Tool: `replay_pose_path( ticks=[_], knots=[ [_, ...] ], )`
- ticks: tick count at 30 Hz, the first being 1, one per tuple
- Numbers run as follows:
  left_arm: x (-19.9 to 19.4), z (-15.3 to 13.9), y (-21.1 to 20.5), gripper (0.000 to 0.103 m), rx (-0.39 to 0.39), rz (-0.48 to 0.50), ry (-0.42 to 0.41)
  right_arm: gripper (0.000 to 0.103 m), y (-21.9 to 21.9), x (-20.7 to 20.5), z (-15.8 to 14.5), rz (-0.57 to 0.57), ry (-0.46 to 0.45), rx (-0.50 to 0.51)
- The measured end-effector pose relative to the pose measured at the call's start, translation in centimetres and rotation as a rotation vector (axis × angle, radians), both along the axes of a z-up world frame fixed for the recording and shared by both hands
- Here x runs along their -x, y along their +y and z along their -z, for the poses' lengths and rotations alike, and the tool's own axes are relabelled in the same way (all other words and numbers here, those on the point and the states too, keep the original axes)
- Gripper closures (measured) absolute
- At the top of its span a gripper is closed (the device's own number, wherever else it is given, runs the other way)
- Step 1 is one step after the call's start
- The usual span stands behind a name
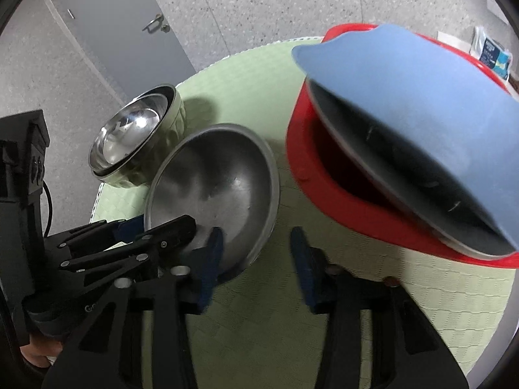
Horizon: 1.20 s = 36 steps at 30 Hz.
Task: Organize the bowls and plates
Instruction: 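Grasp the next steel bowl rim with both grippers, then lift the steel bowl and lower it onto the stacked steel bowls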
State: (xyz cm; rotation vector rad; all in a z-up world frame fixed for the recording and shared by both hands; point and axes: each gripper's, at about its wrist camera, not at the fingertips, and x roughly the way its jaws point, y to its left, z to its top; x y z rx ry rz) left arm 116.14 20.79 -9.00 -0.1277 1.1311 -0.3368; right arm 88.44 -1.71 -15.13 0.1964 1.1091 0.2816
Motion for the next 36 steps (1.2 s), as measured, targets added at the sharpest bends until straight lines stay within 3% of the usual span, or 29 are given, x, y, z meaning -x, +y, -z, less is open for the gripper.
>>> replay_pose_path(
  ticks=[2, 8, 19, 29, 36],
  knots=[
    [-0.2, -0.1, -0.1, 0.083, 0.002, 0.028, -0.005, 0.077, 0.2, 0.1, 0.0, -0.002, 0.001, -0.003],
    [0.1, -1.0, 0.2, 0.084, 0.008, 0.082, -0.034, 0.078, 0.6, 0.5, -0.4, 0.019, -0.008, 0.025],
    [2.8, -5.8, 2.8, 0.084, 0.007, 0.174, -0.193, 0.078, 2.3, 2.3, -4.3, 0.078, -0.082, 0.034],
    [2.9, -7.6, 9.2, 0.084, 0.033, 0.11, -0.229, 0.078, 7.5, 0.0, -6.6, 0.044, -0.137, 0.019],
    [1.6, -7.2, 13.5, 0.084, 0.031, 0.05, -0.187, 0.078, 10.7, -3.0, -5.8, 0.006, -0.097, -0.025]
  ],
)
